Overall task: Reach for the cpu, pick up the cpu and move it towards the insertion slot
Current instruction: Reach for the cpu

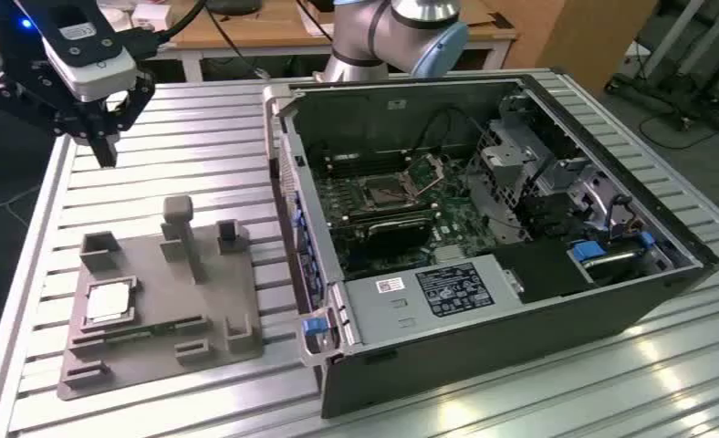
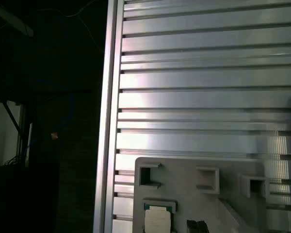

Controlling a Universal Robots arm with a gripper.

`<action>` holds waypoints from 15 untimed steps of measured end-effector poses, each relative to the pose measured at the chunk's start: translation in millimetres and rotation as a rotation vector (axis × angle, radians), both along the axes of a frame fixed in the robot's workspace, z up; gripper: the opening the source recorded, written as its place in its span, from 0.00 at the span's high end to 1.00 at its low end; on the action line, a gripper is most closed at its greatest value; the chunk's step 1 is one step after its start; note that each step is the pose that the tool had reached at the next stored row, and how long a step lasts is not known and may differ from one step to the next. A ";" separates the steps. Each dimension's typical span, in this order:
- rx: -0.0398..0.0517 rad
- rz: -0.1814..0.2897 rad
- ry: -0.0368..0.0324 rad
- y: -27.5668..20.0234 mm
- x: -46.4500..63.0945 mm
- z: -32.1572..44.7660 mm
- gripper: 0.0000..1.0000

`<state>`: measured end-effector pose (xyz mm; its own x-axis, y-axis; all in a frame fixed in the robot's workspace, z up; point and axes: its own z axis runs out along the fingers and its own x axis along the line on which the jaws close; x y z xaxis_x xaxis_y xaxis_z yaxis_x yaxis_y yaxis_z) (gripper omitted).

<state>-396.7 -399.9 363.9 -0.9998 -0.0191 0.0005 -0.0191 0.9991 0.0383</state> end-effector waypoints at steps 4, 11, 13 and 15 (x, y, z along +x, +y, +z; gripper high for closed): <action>-0.0001 0.000 0.0000 0.0 0.0 0.0 0.89; 0.0000 0.000 0.0001 0.0 -1.5 0.0 0.89; -0.0001 0.000 0.0001 0.0 -2.9 0.0 0.89; 0.0000 0.000 0.0000 0.0 -4.8 0.0 0.89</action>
<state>-401.5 -399.9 363.9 -0.9998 -0.0190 0.0005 -0.0190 0.9991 0.0382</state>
